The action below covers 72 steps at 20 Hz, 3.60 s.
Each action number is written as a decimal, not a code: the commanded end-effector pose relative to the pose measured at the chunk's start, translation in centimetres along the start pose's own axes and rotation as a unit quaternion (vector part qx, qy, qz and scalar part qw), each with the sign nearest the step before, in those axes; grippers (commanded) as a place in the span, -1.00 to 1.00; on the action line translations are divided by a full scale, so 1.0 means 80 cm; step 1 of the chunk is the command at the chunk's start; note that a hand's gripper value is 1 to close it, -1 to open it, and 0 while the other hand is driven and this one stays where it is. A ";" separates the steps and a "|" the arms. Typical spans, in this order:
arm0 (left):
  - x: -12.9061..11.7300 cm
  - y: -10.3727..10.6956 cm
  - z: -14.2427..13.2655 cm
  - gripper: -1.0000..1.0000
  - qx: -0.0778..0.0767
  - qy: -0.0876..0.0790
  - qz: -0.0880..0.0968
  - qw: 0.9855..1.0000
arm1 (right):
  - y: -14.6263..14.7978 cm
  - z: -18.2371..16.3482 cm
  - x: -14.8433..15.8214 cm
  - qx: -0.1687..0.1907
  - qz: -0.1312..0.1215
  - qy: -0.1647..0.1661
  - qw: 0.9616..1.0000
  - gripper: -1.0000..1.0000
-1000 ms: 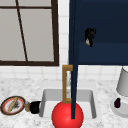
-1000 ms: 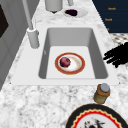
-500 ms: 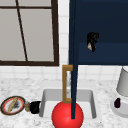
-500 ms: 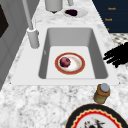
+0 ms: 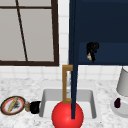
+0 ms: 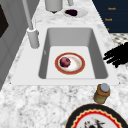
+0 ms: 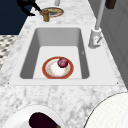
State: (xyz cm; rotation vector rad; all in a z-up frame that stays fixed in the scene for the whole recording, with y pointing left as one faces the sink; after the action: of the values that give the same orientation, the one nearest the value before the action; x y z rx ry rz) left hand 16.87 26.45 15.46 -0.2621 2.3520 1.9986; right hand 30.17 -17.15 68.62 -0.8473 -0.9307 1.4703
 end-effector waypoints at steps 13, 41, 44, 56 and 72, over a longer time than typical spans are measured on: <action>0.000 0.000 0.000 0.00 0.000 0.000 0.000 1.000 | 0.137 0.108 0.016 0.008 -0.002 0.008 1.000 1.00; 0.000 0.000 0.000 0.00 0.000 0.000 0.000 1.000 | 0.348 0.123 -0.228 0.038 -0.039 -0.032 0.998 1.00; 0.000 0.000 0.000 0.00 0.000 0.000 0.000 1.000 | 0.367 0.116 -0.257 0.033 -0.037 -0.027 0.998 1.00; 0.000 0.000 0.000 0.00 0.000 0.000 0.000 1.000 | 0.438 0.063 -0.324 0.034 -0.021 0.018 0.999 1.00; 0.000 0.000 0.000 0.00 0.000 0.000 0.000 1.000 | 0.528 -0.054 -0.340 0.038 0.010 0.144 0.989 1.00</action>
State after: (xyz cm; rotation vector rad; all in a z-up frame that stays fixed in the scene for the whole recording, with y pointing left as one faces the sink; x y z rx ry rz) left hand 16.87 26.45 15.46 -0.2621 2.3520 1.9986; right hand 17.11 -45.65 30.39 -0.9184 -0.6733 1.3730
